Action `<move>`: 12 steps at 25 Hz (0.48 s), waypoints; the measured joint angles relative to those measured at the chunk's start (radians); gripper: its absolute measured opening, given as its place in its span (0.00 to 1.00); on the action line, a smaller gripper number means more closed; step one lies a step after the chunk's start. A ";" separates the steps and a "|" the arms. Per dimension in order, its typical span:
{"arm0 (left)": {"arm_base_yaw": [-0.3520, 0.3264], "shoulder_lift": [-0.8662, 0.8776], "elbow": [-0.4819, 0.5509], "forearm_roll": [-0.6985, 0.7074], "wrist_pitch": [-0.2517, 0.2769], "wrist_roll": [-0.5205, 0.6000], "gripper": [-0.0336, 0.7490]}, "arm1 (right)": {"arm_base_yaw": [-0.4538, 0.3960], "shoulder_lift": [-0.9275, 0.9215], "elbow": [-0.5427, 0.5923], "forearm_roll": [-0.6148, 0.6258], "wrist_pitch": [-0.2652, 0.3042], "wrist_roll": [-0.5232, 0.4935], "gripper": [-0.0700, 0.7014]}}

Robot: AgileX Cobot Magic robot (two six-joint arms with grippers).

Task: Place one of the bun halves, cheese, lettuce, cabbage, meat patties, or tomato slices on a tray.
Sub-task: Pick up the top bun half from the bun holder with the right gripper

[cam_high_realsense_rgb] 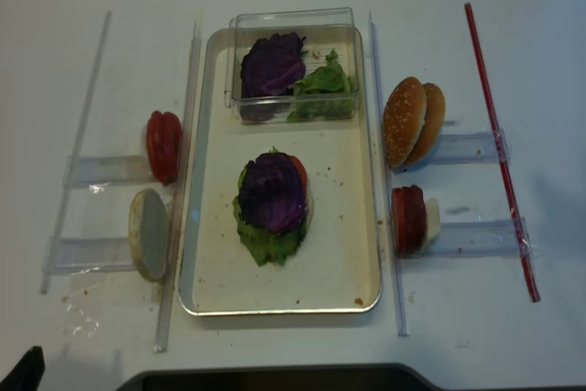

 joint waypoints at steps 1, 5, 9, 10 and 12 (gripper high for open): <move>0.000 0.000 0.000 0.000 0.000 0.000 0.59 | 0.000 0.027 -0.012 0.002 0.018 -0.002 0.76; 0.000 0.000 0.000 0.000 0.000 0.000 0.59 | 0.000 0.124 -0.043 0.028 0.067 -0.027 0.70; 0.000 0.000 0.000 0.000 0.000 0.000 0.59 | 0.000 0.216 -0.045 0.111 0.073 -0.060 0.66; 0.000 0.000 0.000 0.000 0.000 0.000 0.59 | 0.000 0.240 -0.045 0.137 0.073 -0.069 0.66; 0.000 0.000 0.000 0.000 0.000 0.000 0.59 | 0.000 0.283 -0.045 0.187 0.073 -0.081 0.66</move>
